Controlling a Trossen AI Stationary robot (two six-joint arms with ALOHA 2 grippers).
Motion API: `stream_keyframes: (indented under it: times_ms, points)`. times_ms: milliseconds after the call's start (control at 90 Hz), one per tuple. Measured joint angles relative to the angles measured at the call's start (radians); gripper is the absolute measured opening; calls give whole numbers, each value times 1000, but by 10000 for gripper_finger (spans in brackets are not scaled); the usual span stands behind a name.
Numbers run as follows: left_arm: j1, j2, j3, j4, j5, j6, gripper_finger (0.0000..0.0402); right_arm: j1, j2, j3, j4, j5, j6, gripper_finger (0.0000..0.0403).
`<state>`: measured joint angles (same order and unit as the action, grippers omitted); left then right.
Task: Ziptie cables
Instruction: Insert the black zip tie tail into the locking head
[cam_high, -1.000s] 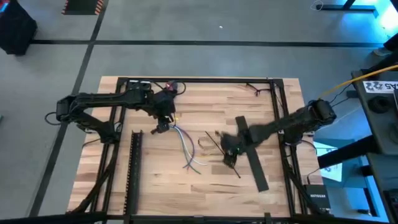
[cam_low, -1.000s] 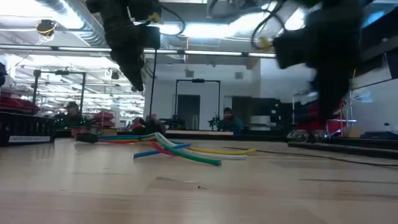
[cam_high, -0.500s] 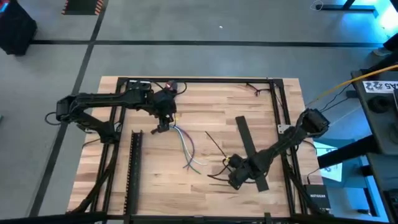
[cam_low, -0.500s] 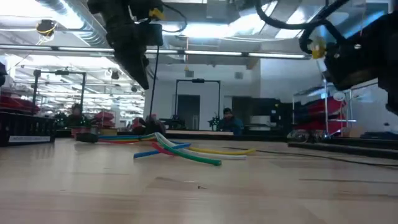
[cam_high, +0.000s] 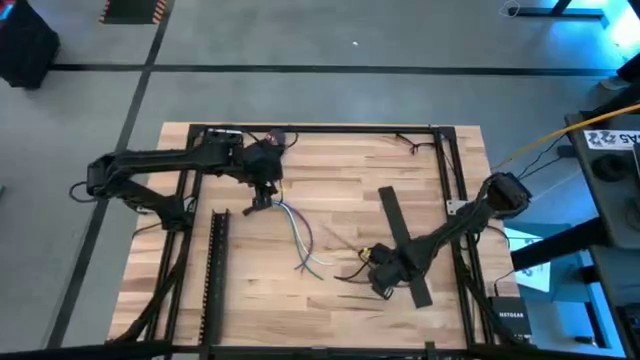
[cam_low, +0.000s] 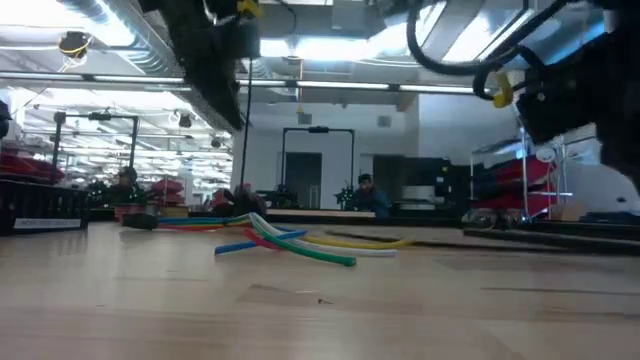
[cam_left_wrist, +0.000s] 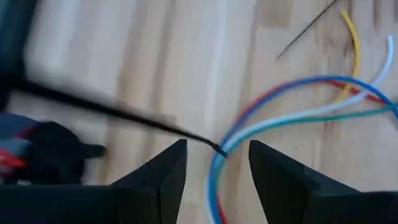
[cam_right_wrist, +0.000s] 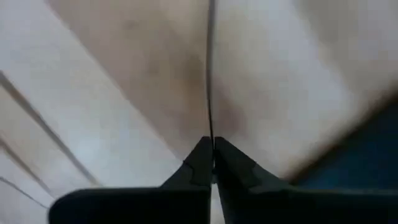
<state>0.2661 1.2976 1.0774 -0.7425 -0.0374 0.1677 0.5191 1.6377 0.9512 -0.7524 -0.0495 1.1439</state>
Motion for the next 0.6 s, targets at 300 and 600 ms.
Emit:
stream_keyframes:
  times_ms: [300,600]
  points:
    - [-1,-42,116,56,-10,36,168,-178,-251,11,-28,-103,-201,1]
    - [-39,-7,123,226,145,-1,169,-332,-328,93,-35,-91,-429,0]
